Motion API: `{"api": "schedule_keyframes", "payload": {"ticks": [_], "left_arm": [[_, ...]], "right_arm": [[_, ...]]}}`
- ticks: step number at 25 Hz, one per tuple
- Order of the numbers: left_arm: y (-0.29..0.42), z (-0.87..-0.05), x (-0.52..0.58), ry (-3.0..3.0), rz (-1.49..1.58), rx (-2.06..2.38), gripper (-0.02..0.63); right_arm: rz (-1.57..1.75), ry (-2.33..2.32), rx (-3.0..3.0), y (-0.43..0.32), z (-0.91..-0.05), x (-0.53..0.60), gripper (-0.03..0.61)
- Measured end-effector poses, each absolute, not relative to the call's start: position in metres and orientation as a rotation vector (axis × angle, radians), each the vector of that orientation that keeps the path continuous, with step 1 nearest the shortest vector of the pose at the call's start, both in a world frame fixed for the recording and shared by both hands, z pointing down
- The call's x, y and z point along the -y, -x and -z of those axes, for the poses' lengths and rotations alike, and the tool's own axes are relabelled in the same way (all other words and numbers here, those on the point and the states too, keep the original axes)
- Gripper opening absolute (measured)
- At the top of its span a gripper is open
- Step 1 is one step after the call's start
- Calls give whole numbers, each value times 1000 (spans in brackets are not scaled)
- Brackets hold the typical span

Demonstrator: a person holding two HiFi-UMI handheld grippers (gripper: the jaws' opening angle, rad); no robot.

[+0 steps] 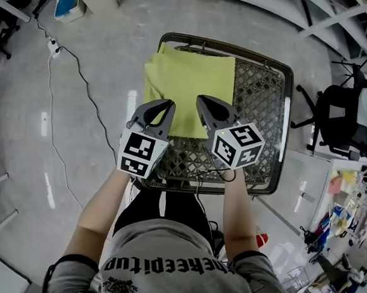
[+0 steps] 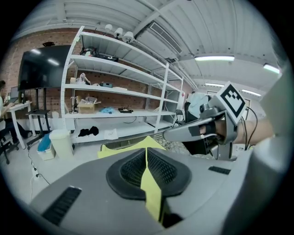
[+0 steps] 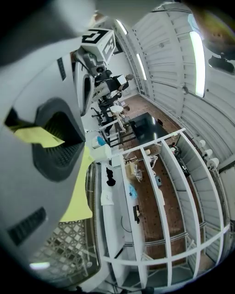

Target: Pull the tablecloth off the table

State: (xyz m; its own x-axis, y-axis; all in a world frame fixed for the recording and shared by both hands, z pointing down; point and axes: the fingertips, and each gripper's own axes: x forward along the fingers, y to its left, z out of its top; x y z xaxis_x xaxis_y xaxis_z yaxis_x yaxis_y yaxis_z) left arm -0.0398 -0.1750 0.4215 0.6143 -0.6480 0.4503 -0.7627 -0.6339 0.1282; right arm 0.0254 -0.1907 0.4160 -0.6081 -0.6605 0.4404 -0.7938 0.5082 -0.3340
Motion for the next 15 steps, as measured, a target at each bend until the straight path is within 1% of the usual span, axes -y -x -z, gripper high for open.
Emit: {"api": "schedule_keyframes", "payload": {"ticks": [15], "left_arm": [[32,-385,128,-2645,-494,981,15]], "right_arm": [[-674,-1367,2521,-26,-369,118,11]]}}
